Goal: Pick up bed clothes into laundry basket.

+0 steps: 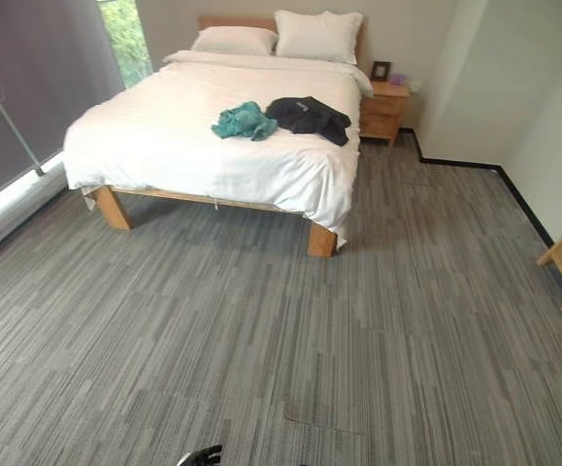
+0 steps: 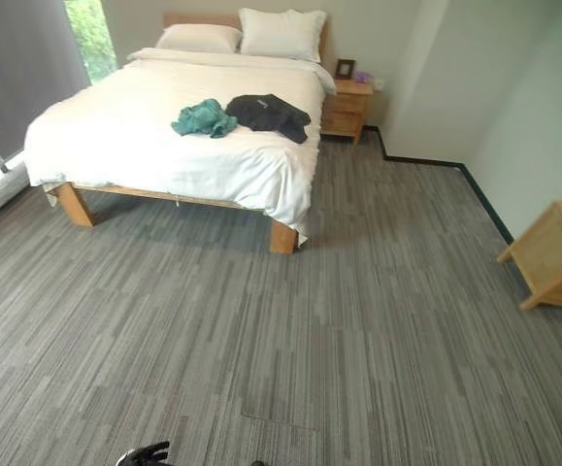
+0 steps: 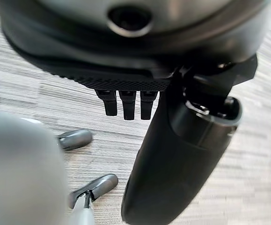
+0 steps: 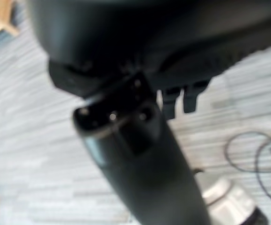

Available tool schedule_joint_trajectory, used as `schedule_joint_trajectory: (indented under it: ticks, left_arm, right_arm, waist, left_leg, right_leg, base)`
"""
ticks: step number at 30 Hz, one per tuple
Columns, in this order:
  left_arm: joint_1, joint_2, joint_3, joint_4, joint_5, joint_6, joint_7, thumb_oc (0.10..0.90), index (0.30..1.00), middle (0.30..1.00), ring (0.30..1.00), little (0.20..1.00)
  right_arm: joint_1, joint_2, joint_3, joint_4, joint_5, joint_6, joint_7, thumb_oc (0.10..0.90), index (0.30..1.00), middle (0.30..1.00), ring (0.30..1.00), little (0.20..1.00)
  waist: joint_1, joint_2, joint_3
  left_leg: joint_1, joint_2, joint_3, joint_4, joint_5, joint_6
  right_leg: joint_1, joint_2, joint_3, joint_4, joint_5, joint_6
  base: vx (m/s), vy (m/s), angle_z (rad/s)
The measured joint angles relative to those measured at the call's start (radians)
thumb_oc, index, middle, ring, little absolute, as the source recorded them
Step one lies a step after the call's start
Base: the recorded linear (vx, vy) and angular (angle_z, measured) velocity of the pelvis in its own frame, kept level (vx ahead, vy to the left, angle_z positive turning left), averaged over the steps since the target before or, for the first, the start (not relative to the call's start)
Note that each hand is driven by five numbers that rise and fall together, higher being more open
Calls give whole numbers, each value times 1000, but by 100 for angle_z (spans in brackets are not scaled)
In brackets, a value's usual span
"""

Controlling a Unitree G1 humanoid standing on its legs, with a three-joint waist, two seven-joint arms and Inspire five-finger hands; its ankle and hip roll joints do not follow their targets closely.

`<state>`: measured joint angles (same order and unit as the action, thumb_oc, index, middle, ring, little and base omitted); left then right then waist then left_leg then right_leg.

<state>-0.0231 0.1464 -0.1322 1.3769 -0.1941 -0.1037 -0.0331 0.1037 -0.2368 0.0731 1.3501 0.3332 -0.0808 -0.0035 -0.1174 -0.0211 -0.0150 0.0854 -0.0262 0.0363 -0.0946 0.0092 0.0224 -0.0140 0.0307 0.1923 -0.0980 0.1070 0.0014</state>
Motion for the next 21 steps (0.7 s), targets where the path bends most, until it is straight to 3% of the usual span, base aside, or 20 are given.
schedule_joint_trajectory:
  ticks: [2, 11, 21]
  left_arm:
    - [-2, 8, 22, -1, 3, -1, 3, 800, 900, 900, 900, 900]
    - [11, 34, 29, -1, -4, -1, 6, 800, 900, 900, 900, 900]
    - [11, 34, 23, -2, -4, -1, -1, 800, 900, 900, 900, 900]
  right_arm:
    - [-12, 0, 6, -19, 0, 0, 0, 800, 900, 900, 900, 900]
    - [-24, 2, 18, -30, 5, -16, 20, 800, 900, 900, 900, 900]
    - [8, 2, 15, -18, 38, -13, 44, 800, 900, 900, 900, 900]
  waist:
    - [24, -3, -3]
    - [30, -4, -7]
    - [26, -5, -7]
  left_leg:
    - [1, 1, -5, 0, 1, -1]
    - [6, 5, -45, 0, 10, -6]
    - [13, 6, -47, 0, 7, -11]
  right_leg:
    - [2, 0, -3, 0, 0, -1]
    - [21, 0, -47, 6, -6, -9]
    - [29, 0, -51, 0, -7, -10]
  base:
    - [11, -11, 6]
    - [0, -17, 13]
    - [0, 0, 0]
